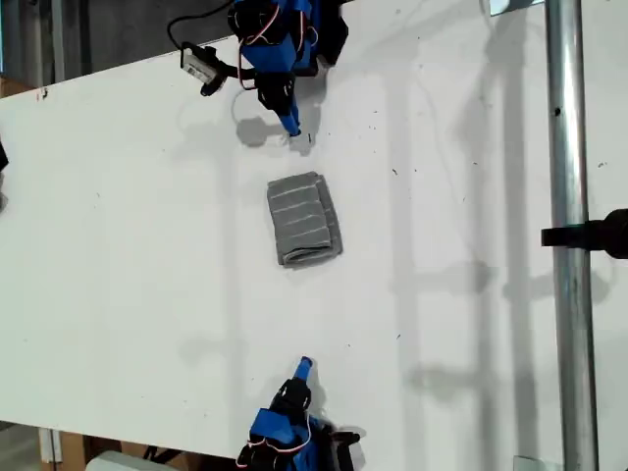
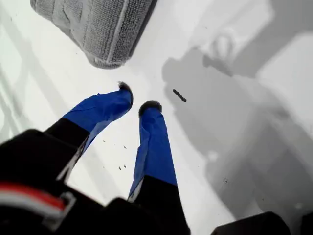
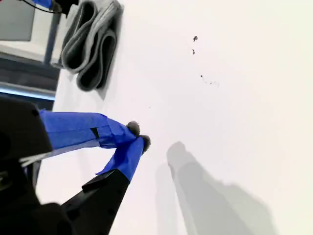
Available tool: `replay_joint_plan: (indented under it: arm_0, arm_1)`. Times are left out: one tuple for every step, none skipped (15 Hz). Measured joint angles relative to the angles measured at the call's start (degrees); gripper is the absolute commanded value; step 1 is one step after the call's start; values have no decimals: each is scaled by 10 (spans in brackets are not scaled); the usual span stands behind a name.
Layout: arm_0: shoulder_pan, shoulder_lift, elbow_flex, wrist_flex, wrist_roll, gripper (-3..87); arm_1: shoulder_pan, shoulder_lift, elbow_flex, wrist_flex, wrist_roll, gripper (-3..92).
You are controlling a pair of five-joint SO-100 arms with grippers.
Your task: Grasp corners of a towel and fold twice.
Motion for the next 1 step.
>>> replay_joint_plan:
  arm_0:
    - [0,0,0,0,0,-24]
  arm_1:
    - [0,0,0,0,0,87]
